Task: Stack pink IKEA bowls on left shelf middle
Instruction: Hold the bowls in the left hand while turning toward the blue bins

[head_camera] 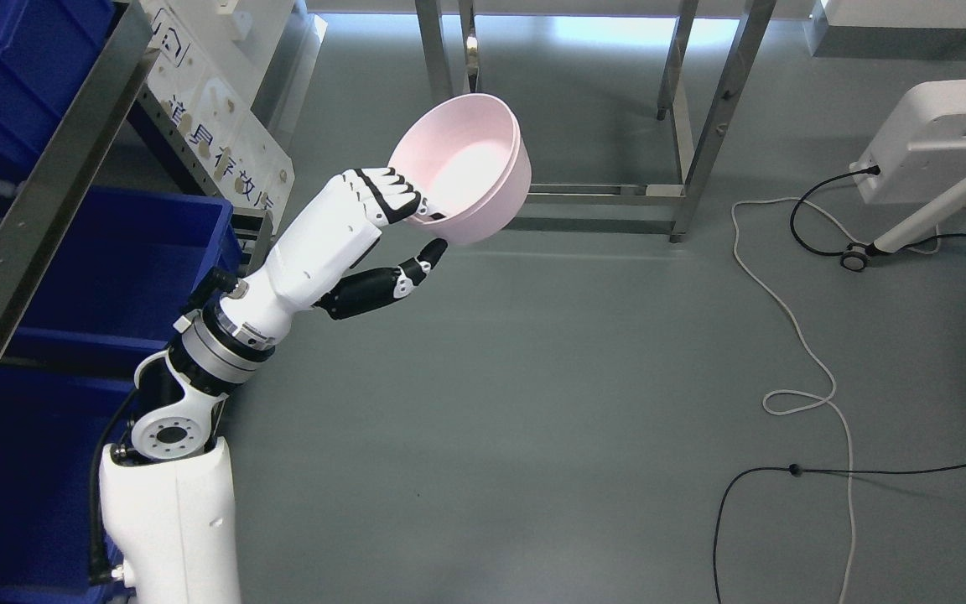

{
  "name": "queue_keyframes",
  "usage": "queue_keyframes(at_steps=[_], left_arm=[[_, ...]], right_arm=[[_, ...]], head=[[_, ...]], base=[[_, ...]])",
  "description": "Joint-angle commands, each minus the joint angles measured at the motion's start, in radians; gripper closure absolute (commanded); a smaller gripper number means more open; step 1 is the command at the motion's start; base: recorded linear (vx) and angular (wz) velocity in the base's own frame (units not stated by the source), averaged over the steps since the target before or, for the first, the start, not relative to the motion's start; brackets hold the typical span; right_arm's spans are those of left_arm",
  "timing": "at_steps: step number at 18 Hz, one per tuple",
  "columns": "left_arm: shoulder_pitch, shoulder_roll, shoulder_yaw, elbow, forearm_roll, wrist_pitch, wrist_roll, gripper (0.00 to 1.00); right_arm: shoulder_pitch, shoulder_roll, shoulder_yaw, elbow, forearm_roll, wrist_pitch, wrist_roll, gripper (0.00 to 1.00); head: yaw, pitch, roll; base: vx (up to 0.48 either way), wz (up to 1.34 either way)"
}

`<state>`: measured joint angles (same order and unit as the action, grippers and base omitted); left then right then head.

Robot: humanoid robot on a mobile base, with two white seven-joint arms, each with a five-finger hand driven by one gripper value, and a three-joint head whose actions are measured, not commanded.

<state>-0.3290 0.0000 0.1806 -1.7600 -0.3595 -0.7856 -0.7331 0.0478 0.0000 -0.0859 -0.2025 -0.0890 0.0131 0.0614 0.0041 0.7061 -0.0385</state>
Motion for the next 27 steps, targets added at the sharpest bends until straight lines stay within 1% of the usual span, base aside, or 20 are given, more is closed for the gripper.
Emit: queue_keyframes(at_steps=[1, 3, 5, 6, 9, 12, 13, 16, 18, 20, 23, 26, 27], left_arm=[[-0.008, 0.017, -0.032, -0.004, 0.001, 0.000, 0.001, 0.96], [-0.024, 0.017, -0.033, -0.004, 0.001, 0.000, 0.001, 0.96], [-0.074, 0.017, -0.039, -0.004, 0.001, 0.000, 0.001, 0.96], [-0.106, 0.017, -0.052, -0.004, 0.001, 0.000, 0.001, 0.96], [-0.133, 0.017, -0.111, -0.004, 0.001, 0.019, 0.001, 0.96], [-0.192, 0.017, -0.161, -0.004, -0.003, 0.037, 0.000, 0.96], [-0.226, 0.017, -0.177, -0.004, -0.004, 0.072, 0.000, 0.96], [-0.353, 0.017, -0.182, -0.004, -0.004, 0.219, 0.001, 0.96], [-0.421, 0.017, -0.187, -0.004, -0.004, 0.258, 0.000, 0.96], [-0.449, 0.017, -0.220, -0.004, -0.004, 0.284, 0.000, 0.96], [-0.452, 0.017, -0.242, -0.004, -0.007, 0.310, 0.000, 0.96], [-0.455, 0.020, -0.240, -0.004, -0.009, 0.385, 0.000, 0.96], [-0.461, 0.044, -0.240, -0.004, -0.009, 0.414, 0.000, 0.96]], right_arm=[[0.000, -0.017, 0.000, 0.000, 0.000, -0.001, 0.000, 0.00], [0.000, -0.017, 0.000, 0.000, 0.000, -0.001, 0.000, 0.00], [0.001, -0.017, 0.000, 0.000, 0.000, -0.001, 0.000, 0.00], [0.001, -0.017, 0.000, 0.000, 0.000, -0.001, 0.000, 0.00], [0.000, -0.017, 0.000, 0.000, 0.000, -0.001, 0.000, 0.00], [0.000, -0.017, 0.000, 0.000, 0.000, -0.001, 0.000, 0.00], [0.000, -0.017, 0.000, 0.000, 0.000, -0.001, 0.000, 0.00], [0.000, -0.017, 0.000, 0.000, 0.000, -0.001, 0.000, 0.00], [0.000, -0.017, 0.000, 0.000, 0.000, -0.001, 0.000, 0.00], [0.000, -0.017, 0.000, 0.000, 0.000, -0.001, 0.000, 0.00], [0.000, -0.017, 0.000, 0.000, -0.001, -0.001, 0.000, 0.00], [0.000, -0.017, 0.000, 0.000, -0.001, -0.001, 0.000, 0.00], [0.000, -0.017, 0.000, 0.000, 0.000, -0.001, 0.000, 0.00]], head=[[0.0000, 0.000, 0.000], [0.0000, 0.000, 0.000], [0.0000, 0.000, 0.000], [0.0000, 0.000, 0.000], [0.0000, 0.000, 0.000], [0.0000, 0.000, 0.000], [0.0000, 0.000, 0.000], [0.0000, 0.000, 0.000], [0.0000, 0.000, 0.000], [0.0000, 0.000, 0.000], [0.0000, 0.000, 0.000], [0.0000, 0.000, 0.000], [0.0000, 0.000, 0.000]], base=[[-0.253, 0.15], [-0.247, 0.16], [-0.245, 0.25], [-0.248, 0.33], [-0.175, 0.58], [-0.105, 0.73], [-0.101, 1.16], [-0.075, 1.16], [-0.038, 1.18], [-0.016, 1.43], [0.037, 1.18], [0.100, 0.92], [0.100, 0.81]])
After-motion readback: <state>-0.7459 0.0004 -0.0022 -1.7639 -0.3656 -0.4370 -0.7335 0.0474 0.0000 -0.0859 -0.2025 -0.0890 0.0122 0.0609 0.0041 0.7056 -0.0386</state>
